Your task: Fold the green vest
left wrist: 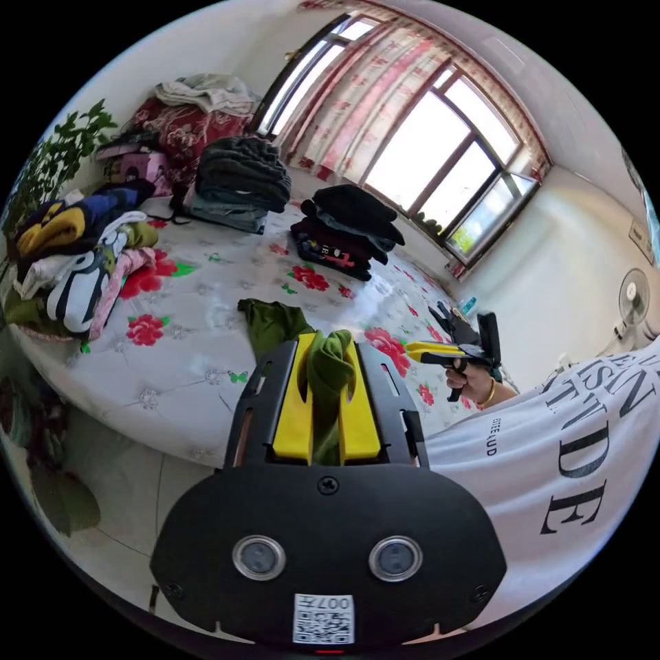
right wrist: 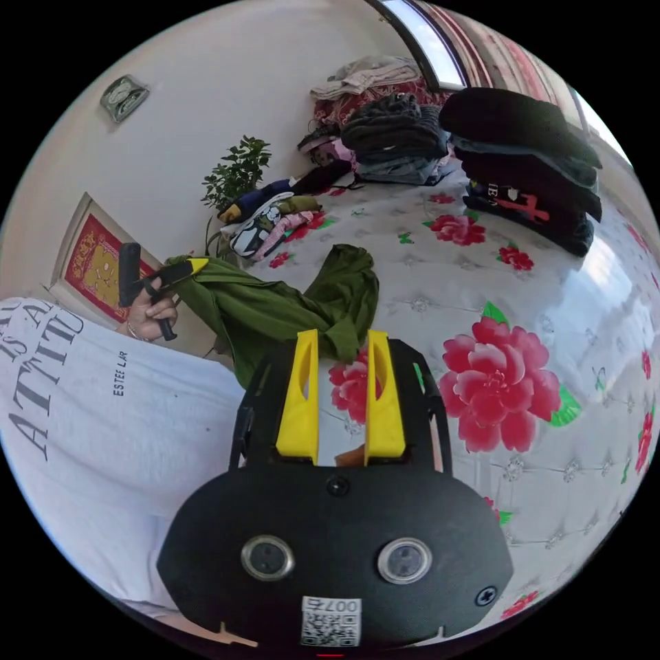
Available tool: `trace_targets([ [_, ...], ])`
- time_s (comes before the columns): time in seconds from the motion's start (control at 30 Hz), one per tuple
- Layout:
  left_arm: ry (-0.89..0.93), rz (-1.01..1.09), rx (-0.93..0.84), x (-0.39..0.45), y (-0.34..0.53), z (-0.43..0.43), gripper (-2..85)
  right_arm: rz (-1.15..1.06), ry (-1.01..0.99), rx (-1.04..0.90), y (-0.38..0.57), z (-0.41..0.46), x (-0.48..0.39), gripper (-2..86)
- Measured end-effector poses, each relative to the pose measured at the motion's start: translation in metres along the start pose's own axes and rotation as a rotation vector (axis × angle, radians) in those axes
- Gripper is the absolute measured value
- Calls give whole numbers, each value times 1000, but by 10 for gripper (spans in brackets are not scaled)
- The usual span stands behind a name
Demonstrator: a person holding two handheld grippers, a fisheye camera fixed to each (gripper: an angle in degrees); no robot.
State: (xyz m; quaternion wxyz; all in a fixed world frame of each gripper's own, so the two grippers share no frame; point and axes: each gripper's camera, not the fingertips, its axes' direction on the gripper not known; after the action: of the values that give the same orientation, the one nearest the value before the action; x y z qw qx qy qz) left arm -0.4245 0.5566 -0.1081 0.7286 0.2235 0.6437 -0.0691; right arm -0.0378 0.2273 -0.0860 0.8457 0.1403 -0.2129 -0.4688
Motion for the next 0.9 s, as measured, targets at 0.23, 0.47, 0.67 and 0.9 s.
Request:
trace_targets([
  [0.23, 24, -30, 2, -24, -2, -9, 41, -120, 24, -171, -28, 66, -20, 68],
  [0.47, 20, -55, 11, -40, -14, -11, 48, 38, 54, -274, -80, 89, 30, 10],
  [0.67, 47, 76, 105, -40, -108, -28, 39, 7, 95, 301, -151, -148, 48, -1],
  [0.9, 194, 513, 453, 71, -201, -115, 50, -372, 271, 787, -97, -409, -56, -3],
])
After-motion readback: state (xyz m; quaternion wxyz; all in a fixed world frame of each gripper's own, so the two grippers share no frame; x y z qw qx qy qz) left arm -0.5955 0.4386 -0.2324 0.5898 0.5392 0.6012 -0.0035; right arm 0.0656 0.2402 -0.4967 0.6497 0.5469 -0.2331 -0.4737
